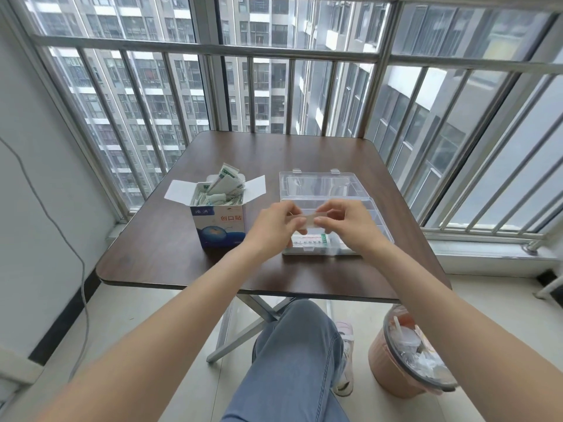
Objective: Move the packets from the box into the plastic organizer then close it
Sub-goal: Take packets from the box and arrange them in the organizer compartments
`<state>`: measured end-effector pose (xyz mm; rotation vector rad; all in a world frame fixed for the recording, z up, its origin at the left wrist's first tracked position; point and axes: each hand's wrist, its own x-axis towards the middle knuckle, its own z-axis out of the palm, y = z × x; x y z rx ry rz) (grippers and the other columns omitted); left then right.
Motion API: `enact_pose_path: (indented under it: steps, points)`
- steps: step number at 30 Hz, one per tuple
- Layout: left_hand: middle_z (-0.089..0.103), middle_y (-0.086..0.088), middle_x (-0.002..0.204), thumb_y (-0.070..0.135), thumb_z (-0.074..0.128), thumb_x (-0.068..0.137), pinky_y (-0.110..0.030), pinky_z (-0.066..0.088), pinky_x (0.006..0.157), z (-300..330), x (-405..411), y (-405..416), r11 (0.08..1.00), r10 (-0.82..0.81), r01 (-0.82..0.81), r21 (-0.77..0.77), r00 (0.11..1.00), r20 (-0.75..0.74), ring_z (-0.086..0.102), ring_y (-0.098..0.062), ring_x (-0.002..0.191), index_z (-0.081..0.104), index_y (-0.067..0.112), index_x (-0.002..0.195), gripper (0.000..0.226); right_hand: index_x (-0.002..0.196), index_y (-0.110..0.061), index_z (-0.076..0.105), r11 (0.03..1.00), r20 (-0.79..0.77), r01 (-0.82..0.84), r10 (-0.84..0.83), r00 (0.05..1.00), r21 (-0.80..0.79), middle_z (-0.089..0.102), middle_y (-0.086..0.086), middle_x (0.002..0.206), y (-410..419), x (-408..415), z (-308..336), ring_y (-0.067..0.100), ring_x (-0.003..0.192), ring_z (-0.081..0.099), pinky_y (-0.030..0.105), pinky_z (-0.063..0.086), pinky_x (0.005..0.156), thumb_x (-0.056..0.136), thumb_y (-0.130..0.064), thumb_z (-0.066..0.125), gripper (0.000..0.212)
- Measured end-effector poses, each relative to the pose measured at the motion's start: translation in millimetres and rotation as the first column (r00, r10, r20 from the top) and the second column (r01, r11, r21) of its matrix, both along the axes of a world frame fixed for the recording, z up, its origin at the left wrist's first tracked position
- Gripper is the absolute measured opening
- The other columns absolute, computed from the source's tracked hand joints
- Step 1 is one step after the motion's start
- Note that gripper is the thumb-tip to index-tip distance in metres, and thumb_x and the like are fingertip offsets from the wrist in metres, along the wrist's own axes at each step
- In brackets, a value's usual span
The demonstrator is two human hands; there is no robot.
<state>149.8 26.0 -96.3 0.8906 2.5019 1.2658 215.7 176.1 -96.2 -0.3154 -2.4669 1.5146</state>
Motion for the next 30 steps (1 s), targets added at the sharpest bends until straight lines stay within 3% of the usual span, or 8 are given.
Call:
enact_pose_path:
  steps: [2, 6, 10, 12, 15, 17, 22, 30]
  points:
    - [0.069, 0.004, 0.081, 0.018, 0.051, 0.096, -0.014, 0.046, 0.053, -3, -2, 0, 1.0, 0.014, -0.015, -0.024, 0.999, -0.047, 0.049, 0.001, 0.044, 0.056, 0.02, 0.09, 0.007, 0.079, -0.018, 0.061, 0.997, 0.017, 0.064, -0.065, 0.998, 0.051, 0.063, 0.002, 0.066, 2, -1, 0, 0.017, 0.062, 0.056, 0.02, 0.046, 0.061, 0.082, -0.004, 0.068, 0.015]
    - [0.064, 0.007, 0.077, 0.023, 0.055, 0.095, -0.033, 0.051, 0.071, -9, -2, -4, 0.992, 0.044, -0.06, -0.113, 0.989, -0.14, 0.049, 0.0, 0.054, 0.061, 0.023, 0.103, 0.01, 0.085, -0.012, 0.064, 0.985, 0.103, 0.049, -0.067, 0.992, 0.164, 0.066, 0.006, 0.07, 1, 3, -2, 0.01, 0.053, 0.053, 0.008, 0.042, 0.05, 0.083, -0.008, 0.067, 0.005]
    - [0.063, 0.0, 0.074, 0.014, 0.057, 0.093, -0.026, 0.047, 0.058, -6, 1, -5, 0.997, 0.055, -0.06, -0.044, 0.992, -0.111, 0.056, -0.004, 0.053, 0.059, 0.02, 0.09, 0.006, 0.075, -0.014, 0.062, 0.986, 0.08, 0.087, -0.098, 0.992, 0.139, 0.066, 0.008, 0.069, 0, 2, -4, 0.01, 0.05, 0.059, 0.013, 0.043, 0.05, 0.084, -0.007, 0.066, 0.012]
    - [0.065, -0.002, 0.075, 0.01, 0.06, 0.089, -0.023, 0.048, 0.062, -5, 2, -7, 0.997, 0.077, -0.076, 0.01, 0.992, -0.101, 0.062, -0.008, 0.06, 0.06, 0.019, 0.083, 0.011, 0.071, -0.016, 0.061, 0.995, 0.055, 0.089, -0.091, 0.994, 0.038, 0.066, 0.007, 0.068, 1, 2, -3, 0.011, 0.057, 0.064, 0.01, 0.042, 0.049, 0.085, -0.008, 0.066, 0.017]
    - [0.067, 0.001, 0.082, 0.016, 0.067, 0.086, -0.017, 0.046, 0.073, -7, 1, -13, 0.997, 0.081, -0.08, 0.013, 0.985, -0.153, 0.063, -0.011, 0.075, 0.067, 0.016, 0.085, 0.001, 0.073, -0.012, 0.067, 0.997, 0.009, 0.066, -0.066, 0.998, -0.043, 0.068, 0.004, 0.071, 1, 2, -4, 0.01, 0.069, 0.065, 0.017, 0.05, 0.066, 0.085, -0.015, 0.068, 0.012]
    - [0.07, 0.0, 0.088, 0.02, 0.067, 0.087, -0.023, 0.048, 0.08, -11, 2, -15, 0.999, 0.041, -0.046, -0.024, 0.982, -0.186, 0.063, -0.014, 0.082, 0.072, 0.012, 0.091, 0.01, 0.075, -0.012, 0.07, 0.992, 0.014, 0.081, -0.083, 0.996, 0.095, 0.069, 0.003, 0.073, 0, 3, -9, 0.01, 0.071, 0.064, 0.021, 0.049, 0.072, 0.082, -0.014, 0.071, 0.007]
    - [0.07, -0.001, 0.104, 0.02, 0.061, 0.091, -0.037, 0.043, 0.091, -19, 2, -11, 0.978, -0.048, -0.025, -0.208, 0.94, -0.338, 0.055, -0.022, 0.101, 0.073, 0.015, 0.102, 0.017, 0.078, -0.007, 0.07, 0.905, 0.026, 0.062, -0.08, 0.996, 0.421, 0.067, 0.005, 0.082, -7, 2, -15, 0.014, 0.075, 0.059, 0.018, 0.042, 0.071, 0.078, -0.002, 0.067, 0.006]
    - [0.068, 0.001, 0.111, 0.017, 0.056, 0.092, -0.035, 0.04, 0.093, -10, -4, -3, 0.916, -0.066, -0.093, -0.39, 0.925, -0.375, 0.052, -0.023, 0.111, 0.069, 0.024, 0.106, 0.021, 0.082, -0.01, 0.07, 0.782, 0.076, 0.018, -0.083, 0.994, 0.622, 0.067, 0.006, 0.092, -12, -1, -16, 0.023, 0.091, 0.059, 0.035, 0.048, 0.083, 0.081, -0.005, 0.061, 0.011]
